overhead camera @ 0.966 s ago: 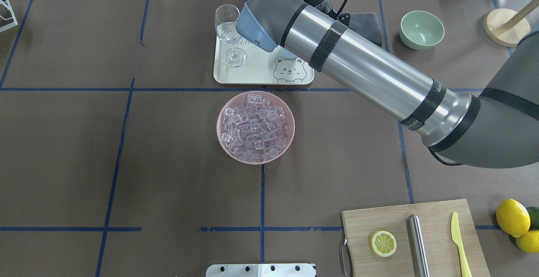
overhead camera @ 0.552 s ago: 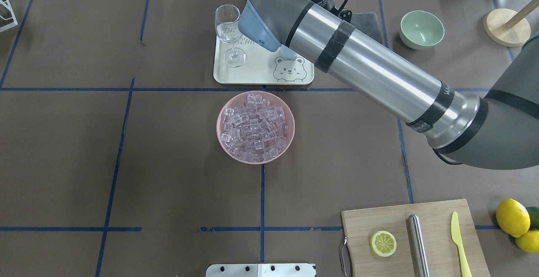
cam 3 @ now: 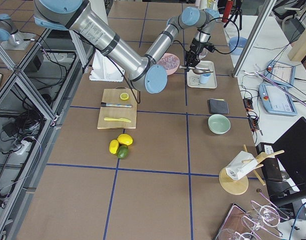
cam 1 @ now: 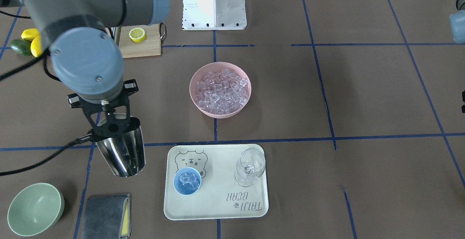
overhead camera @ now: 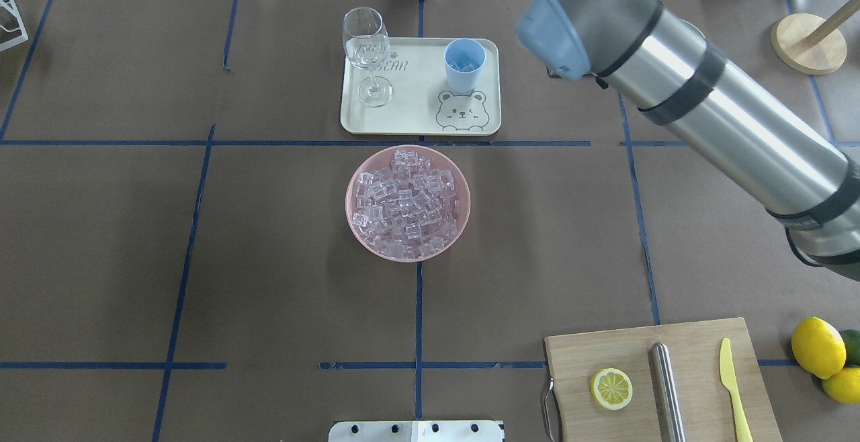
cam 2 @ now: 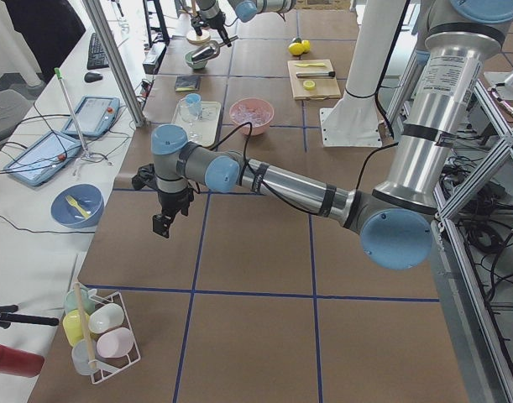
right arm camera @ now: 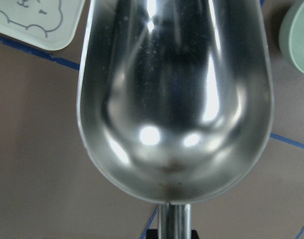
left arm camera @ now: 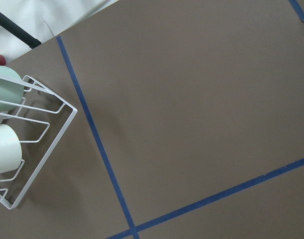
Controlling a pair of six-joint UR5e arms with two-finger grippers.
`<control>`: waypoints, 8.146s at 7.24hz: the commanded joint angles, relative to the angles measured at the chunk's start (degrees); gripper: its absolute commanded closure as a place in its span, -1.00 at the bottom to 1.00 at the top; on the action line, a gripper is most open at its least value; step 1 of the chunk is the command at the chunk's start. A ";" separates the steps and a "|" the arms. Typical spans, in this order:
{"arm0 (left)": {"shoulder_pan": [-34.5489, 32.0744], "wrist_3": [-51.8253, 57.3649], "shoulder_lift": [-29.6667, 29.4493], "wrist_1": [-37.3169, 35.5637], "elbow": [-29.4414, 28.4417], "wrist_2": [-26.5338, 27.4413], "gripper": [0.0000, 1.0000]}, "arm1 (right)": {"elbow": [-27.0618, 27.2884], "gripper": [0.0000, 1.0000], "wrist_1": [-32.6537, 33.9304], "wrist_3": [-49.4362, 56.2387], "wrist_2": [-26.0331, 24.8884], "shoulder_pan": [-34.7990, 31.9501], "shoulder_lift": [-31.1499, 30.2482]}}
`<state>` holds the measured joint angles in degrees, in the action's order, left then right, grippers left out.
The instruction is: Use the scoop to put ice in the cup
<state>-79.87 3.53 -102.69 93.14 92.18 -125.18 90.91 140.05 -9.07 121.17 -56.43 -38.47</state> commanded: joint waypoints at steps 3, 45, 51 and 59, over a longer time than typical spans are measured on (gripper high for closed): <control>-0.46 0.43 5.75 0.29 -1.03 -0.60 -1.00 | 19.98 1.00 -6.95 0.29 2.50 -9.30 -25.36; -12.06 2.45 14.09 -8.15 -0.34 -9.74 -1.00 | 5.35 -1.00 -57.70 3.89 14.27 -25.91 -55.05; -11.97 2.45 14.09 -8.24 -0.60 -9.74 -1.00 | 2.78 -1.00 -55.60 5.38 17.70 -34.09 -54.61; -11.88 2.10 13.92 -8.24 -0.43 -9.74 -1.00 | 5.86 -1.00 -50.76 5.82 17.43 -34.27 -57.24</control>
<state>-91.76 5.73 -88.71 84.90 91.74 -134.90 96.79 89.31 -3.24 138.53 -90.67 -95.77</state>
